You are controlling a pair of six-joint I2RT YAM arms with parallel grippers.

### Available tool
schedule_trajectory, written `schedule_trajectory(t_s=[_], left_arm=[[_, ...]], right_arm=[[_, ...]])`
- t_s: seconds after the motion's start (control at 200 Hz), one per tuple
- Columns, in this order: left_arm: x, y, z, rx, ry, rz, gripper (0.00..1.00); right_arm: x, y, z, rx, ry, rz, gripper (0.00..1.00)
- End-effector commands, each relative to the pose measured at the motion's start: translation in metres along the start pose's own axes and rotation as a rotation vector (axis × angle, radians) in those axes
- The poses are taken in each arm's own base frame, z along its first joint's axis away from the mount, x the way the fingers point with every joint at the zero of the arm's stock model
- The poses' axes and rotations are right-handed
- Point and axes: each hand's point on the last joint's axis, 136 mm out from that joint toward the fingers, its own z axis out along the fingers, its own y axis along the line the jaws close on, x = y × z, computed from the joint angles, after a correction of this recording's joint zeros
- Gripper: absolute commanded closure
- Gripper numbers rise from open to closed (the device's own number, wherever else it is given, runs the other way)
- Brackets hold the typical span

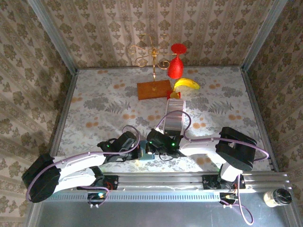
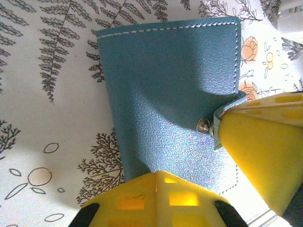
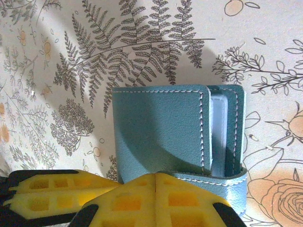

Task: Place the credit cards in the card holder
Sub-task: Close the button on the card holder.

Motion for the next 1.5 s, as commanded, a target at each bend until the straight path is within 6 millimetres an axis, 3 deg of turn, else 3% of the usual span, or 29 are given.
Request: schedule_trajectory(t_s=[0.0,0.3,0.54,0.815,1.01,1.14,1.245,1.385,1.495], left_arm=[[0.012,0.019,0.003,-0.066,0.038,-0.027,1.00],[0.013,0.020,0.003,-0.065,0.039,-0.025,1.00],[0.013,0.021,0.002,-0.066,0.038,-0.028,1.00],[0.014,0.022,0.002,-0.068,0.038,-0.031,1.00],[0.014,0.022,0.002,-0.070,0.035,-0.032,1.00],[0.011,0.020,-0.001,-0.070,0.026,-0.026,1.00],[0.006,0.017,-0.007,-0.063,0.003,-0.021,0.98],[-0.004,0.013,-0.021,-0.058,-0.041,-0.012,0.87],[-0.018,0.014,-0.040,-0.071,-0.098,0.001,0.72]], right_arm=[[-0.009,-0.001,-0.001,-0.016,-0.055,0.014,1.00],[-0.007,-0.001,0.010,-0.011,-0.041,0.022,1.00],[0.004,-0.027,0.017,0.082,-0.005,0.032,1.00],[0.014,-0.042,0.028,0.117,0.019,0.049,1.00],[0.024,-0.066,0.024,0.187,0.031,0.042,1.00],[0.024,-0.071,0.018,0.218,0.020,0.018,1.00],[0.017,-0.063,0.014,0.194,-0.009,0.015,1.00],[0.002,-0.031,0.012,0.091,-0.053,0.008,1.00],[-0.013,0.002,0.005,-0.004,-0.094,-0.016,0.81]])
